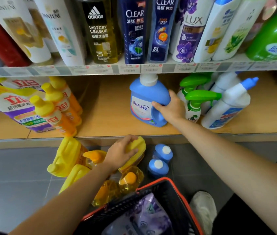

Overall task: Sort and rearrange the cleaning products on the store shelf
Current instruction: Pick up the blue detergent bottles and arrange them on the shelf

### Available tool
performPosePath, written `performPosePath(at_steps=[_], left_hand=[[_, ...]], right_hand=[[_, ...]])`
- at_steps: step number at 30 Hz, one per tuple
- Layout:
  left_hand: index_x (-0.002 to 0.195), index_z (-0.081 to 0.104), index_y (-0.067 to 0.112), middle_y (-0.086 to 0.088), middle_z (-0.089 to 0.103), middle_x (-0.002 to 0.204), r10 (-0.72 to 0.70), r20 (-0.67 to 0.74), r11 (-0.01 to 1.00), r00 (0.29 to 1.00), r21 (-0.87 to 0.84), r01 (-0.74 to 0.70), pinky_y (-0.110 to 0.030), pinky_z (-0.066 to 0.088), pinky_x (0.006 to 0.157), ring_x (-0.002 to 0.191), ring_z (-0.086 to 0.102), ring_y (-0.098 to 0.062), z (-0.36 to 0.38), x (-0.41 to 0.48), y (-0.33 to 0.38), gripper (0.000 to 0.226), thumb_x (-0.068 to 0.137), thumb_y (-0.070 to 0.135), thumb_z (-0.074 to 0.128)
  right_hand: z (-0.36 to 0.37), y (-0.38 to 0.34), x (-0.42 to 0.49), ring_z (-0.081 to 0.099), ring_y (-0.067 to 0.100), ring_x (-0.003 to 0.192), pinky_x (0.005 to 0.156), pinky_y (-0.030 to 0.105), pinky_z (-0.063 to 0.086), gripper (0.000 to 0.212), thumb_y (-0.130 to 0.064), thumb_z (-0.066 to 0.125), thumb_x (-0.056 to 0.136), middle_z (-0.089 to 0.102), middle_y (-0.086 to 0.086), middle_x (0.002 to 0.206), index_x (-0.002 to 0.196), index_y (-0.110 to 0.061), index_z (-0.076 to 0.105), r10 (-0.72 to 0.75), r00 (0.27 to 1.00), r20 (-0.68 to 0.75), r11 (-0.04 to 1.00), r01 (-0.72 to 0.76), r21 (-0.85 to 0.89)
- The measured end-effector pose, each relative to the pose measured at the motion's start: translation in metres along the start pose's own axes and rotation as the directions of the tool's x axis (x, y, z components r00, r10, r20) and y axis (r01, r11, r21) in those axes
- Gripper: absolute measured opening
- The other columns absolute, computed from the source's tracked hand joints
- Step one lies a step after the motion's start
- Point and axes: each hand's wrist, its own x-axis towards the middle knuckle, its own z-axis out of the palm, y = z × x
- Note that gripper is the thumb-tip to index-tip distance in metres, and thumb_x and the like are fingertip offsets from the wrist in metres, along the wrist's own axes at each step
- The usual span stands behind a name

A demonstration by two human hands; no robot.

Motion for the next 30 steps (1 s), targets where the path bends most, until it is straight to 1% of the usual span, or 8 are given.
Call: performPosePath(at_steps=[4, 10, 13, 15, 18, 20, 25, 30], left_hand=[[0.130, 0.049, 0.045, 0.011, 0.063, 0.122, 0.036, -0.094, 0.999, 0.995, -0.020, -0.038, -0.037, 0.049, 0.096, 0.118, 0.054, -0.008, 0.011, -0.006, -0.013, 0.037, 0.096, 0.044, 0.063], [0.128, 0.049, 0.047, 0.014, 0.062, 0.111, 0.048, -0.171, 0.999, 0.984, 0.028, -0.044, -0.038, 0.051, 0.089, 0.112, 0.056, -0.011, 0.017, -0.006, -0.016, 0.036, 0.095, 0.046, 0.062], [0.129, 0.049, 0.046, 0.013, 0.062, 0.111, 0.051, -0.168, 0.998, 0.985, 0.038, -0.045, -0.039, 0.052, 0.088, 0.112, 0.056, -0.013, 0.017, -0.006, -0.017, 0.036, 0.095, 0.046, 0.061], [0.130, 0.050, 0.044, 0.011, 0.063, 0.112, 0.050, -0.167, 0.998, 0.985, 0.037, -0.045, -0.039, 0.051, 0.089, 0.113, 0.056, -0.014, 0.017, -0.005, -0.016, 0.037, 0.096, 0.045, 0.062], [0.132, 0.051, 0.040, 0.008, 0.064, 0.113, 0.054, -0.167, 0.998, 0.985, 0.043, -0.047, -0.038, 0.051, 0.090, 0.113, 0.057, -0.015, 0.016, -0.006, -0.014, 0.037, 0.097, 0.043, 0.061], [0.133, 0.052, 0.038, 0.007, 0.064, 0.114, 0.054, -0.163, 0.998, 0.985, 0.045, -0.048, -0.039, 0.051, 0.091, 0.114, 0.056, -0.016, 0.015, -0.008, -0.011, 0.037, 0.097, 0.042, 0.061], [0.131, 0.052, 0.035, 0.007, 0.064, 0.117, 0.054, -0.119, 0.998, 0.991, 0.041, -0.050, -0.039, 0.050, 0.092, 0.116, 0.056, -0.016, 0.011, -0.008, -0.008, 0.035, 0.098, 0.041, 0.061], [0.125, 0.063, 0.020, -0.001, 0.062, 0.122, 0.237, -0.190, 0.940, 0.953, 0.293, -0.175, -0.044, 0.050, 0.092, 0.112, 0.057, -0.026, 0.013, -0.005, 0.002, 0.041, 0.087, 0.029, 0.074]], right_hand=[[0.012, -0.002, 0.024, 0.064, 0.031, 0.109, 0.077, 0.030, 0.045, 0.052, -0.036, 0.081, 0.081, 0.068, 0.011, 0.120, 0.118, -0.008, 0.058, 0.073, 0.997, 0.008, 0.990, -0.073, 0.124], [0.010, 0.015, 0.018, 0.059, 0.023, 0.121, 0.103, 0.045, 0.049, 0.044, -0.023, 0.066, 0.095, 0.062, 0.006, 0.131, 0.134, -0.010, 0.050, 0.091, 0.978, 0.189, 0.934, -0.150, 0.324], [0.006, 0.043, -0.014, 0.065, 0.019, 0.098, 0.085, 0.033, 0.051, 0.044, -0.020, 0.073, 0.089, 0.068, 0.003, 0.116, 0.129, -0.010, 0.056, 0.070, 0.977, 0.200, 0.994, -0.085, 0.069], [0.003, 0.065, -0.033, 0.066, 0.017, 0.091, 0.078, 0.026, 0.047, 0.042, -0.028, 0.077, 0.086, 0.072, 0.004, 0.105, 0.122, -0.011, 0.065, 0.082, 0.945, 0.318, 0.985, -0.028, -0.172], [-0.003, 0.089, -0.055, 0.062, 0.016, 0.102, 0.087, 0.028, 0.048, 0.053, -0.029, 0.082, 0.080, 0.068, 0.005, 0.119, 0.129, -0.016, 0.065, 0.128, 0.773, 0.622, 0.930, 0.125, -0.347], [-0.004, 0.095, -0.064, 0.059, 0.020, 0.116, 0.096, 0.031, 0.046, 0.056, -0.024, 0.081, 0.080, 0.064, 0.006, 0.130, 0.133, -0.018, 0.063, 0.118, 0.693, 0.711, 0.883, 0.255, -0.395], [-0.003, 0.099, -0.067, 0.056, 0.028, 0.123, 0.100, 0.034, 0.044, 0.050, -0.023, 0.078, 0.084, 0.065, 0.007, 0.131, 0.131, -0.017, 0.064, 0.047, 0.728, 0.684, 0.803, 0.379, -0.459], [-0.025, 0.115, -0.060, 0.059, 0.031, 0.107, 0.083, 0.034, 0.045, 0.027, -0.020, 0.075, 0.086, 0.067, 0.013, 0.113, 0.110, -0.011, 0.067, 0.103, 0.823, 0.558, 0.816, 0.251, -0.521]])
